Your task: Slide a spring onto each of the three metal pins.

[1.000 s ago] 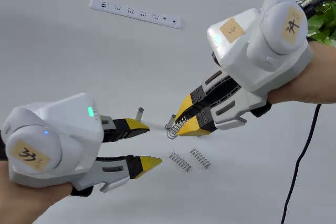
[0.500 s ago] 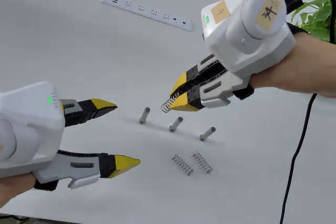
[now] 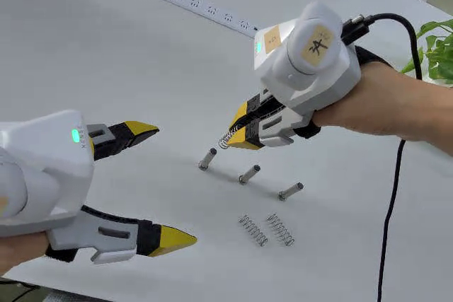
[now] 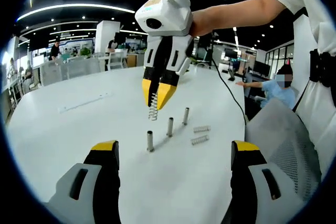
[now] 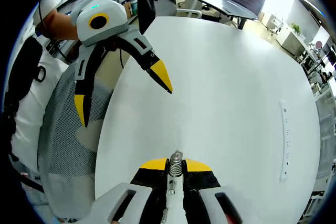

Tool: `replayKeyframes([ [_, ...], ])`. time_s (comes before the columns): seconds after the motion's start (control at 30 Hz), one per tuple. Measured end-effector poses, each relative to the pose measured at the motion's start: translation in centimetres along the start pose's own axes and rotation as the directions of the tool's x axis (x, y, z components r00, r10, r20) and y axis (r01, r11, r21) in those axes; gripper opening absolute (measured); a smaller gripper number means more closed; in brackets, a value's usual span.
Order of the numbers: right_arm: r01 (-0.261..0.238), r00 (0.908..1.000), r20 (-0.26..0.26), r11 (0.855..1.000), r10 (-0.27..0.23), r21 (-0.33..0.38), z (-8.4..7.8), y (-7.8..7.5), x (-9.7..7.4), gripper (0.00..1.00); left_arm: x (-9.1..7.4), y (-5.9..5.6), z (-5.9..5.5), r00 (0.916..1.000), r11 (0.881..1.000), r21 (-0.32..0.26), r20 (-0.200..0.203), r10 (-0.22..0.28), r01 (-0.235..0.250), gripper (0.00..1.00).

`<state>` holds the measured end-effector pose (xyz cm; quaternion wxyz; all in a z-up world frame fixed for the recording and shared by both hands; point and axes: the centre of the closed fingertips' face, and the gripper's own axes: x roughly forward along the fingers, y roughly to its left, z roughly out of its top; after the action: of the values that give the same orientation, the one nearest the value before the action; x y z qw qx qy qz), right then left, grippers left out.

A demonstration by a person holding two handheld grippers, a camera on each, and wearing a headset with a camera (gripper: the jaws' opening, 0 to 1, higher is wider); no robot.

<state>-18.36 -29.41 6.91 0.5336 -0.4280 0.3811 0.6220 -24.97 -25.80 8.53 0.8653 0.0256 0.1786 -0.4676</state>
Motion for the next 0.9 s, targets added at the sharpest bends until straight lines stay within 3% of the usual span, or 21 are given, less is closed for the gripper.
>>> replayKeyframes([
  [0.33,-0.013,0.9994,-0.033,1.000,0.013,-0.015,-0.5,-0.3,1.7,0.07,0.3,0.0,-0.3,1.0000,1.000,-0.010,0.002,-0.003,0.003,0.88],
  [0.9,-0.026,0.9983,-0.053,1.000,0.025,-0.017,-0.8,-0.5,2.4,0.07,0.8,-0.4,-0.8,0.9998,1.000,-0.023,-0.001,-0.020,0.020,0.88],
])
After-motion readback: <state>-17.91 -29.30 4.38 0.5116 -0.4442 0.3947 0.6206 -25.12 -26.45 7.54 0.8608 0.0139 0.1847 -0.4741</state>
